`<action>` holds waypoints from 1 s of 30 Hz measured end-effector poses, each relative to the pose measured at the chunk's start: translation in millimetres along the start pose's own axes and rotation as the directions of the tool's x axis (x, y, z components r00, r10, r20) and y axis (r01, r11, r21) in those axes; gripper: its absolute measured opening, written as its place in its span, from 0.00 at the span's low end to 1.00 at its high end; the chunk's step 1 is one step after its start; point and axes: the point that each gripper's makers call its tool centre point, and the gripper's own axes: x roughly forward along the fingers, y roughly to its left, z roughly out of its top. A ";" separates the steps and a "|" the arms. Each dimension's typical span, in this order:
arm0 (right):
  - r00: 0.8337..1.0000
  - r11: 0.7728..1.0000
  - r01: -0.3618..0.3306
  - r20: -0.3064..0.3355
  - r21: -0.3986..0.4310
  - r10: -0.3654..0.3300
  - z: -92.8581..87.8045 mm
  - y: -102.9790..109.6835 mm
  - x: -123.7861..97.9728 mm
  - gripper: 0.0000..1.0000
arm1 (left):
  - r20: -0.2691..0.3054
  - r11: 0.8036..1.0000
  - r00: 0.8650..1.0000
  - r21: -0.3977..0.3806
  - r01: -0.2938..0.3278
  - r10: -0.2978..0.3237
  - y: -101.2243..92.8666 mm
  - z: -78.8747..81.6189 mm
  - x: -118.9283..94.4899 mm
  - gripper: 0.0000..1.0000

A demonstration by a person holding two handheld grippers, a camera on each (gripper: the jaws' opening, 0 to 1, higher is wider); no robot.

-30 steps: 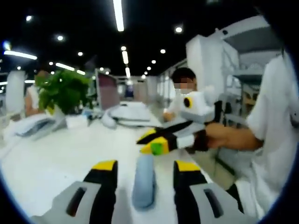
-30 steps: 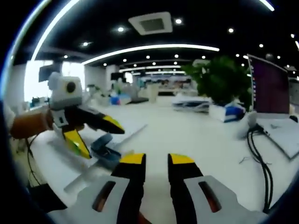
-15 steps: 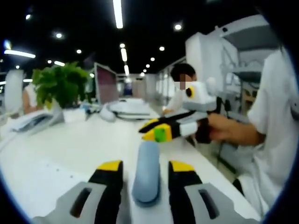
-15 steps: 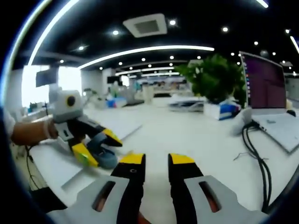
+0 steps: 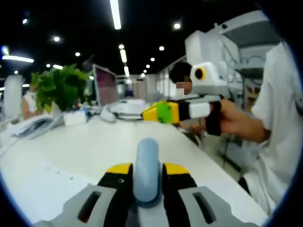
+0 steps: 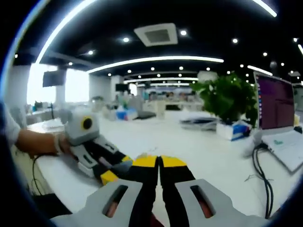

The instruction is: Pick up the paper insert the paper into the punch align the paper edges press the punch to punch holes

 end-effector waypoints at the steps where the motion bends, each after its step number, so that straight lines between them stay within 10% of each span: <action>1: 1.000 0.999 -0.014 0.008 -0.029 0.014 5.0 13.1 4.8 0.05 | -0.002 1.000 1.000 0.005 -0.001 0.001 0.2 -0.3 0.0 0.26; 8: 0.998 0.994 -0.056 -0.038 -0.090 0.053 -6.7 44.7 26.8 0.04 | -0.005 1.000 1.000 0.011 -0.005 0.005 1.3 -0.4 -0.3 0.25; 18: 0.995 0.993 -0.007 -0.098 -0.120 -0.005 -17.7 34.3 24.6 0.02 | -0.006 1.000 1.000 0.009 -0.002 0.002 1.6 -0.1 0.1 0.25; 30: 0.994 0.987 -0.045 -0.090 0.152 0.059 -42.9 27.7 27.1 0.00 | -0.013 1.000 1.000 0.017 -0.007 0.008 2.6 -0.9 0.8 0.25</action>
